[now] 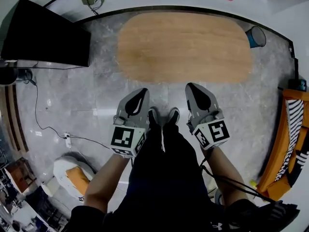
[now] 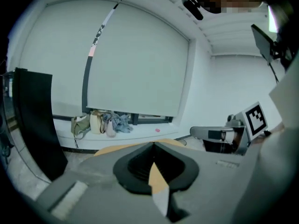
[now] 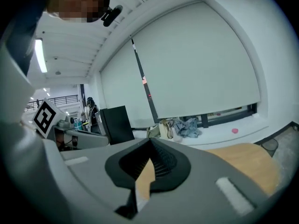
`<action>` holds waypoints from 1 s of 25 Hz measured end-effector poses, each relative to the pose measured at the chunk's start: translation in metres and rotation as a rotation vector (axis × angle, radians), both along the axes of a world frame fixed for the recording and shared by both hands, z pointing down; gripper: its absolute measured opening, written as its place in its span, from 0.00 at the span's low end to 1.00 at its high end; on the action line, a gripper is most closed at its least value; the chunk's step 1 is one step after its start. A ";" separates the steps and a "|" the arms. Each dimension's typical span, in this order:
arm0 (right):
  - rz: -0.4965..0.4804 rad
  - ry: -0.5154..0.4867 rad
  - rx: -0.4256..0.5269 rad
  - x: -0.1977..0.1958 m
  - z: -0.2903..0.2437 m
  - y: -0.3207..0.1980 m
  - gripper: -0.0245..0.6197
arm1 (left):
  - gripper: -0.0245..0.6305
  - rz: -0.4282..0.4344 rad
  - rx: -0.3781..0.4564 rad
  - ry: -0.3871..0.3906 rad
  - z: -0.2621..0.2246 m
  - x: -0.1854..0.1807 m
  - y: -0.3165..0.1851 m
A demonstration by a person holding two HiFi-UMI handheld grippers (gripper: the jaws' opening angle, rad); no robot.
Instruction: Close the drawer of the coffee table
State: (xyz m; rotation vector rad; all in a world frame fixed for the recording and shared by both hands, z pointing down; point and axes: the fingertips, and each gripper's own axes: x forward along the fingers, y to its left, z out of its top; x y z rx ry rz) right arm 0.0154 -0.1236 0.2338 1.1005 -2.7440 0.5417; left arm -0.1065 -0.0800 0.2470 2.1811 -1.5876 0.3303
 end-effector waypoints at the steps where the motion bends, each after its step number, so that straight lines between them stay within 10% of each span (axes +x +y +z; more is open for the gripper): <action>1: 0.004 -0.006 0.014 0.000 -0.015 0.002 0.04 | 0.04 -0.010 0.021 0.004 -0.016 -0.002 0.001; 25: 0.013 -0.053 0.349 0.009 -0.223 0.025 0.04 | 0.04 0.043 0.419 -0.005 -0.242 0.018 0.006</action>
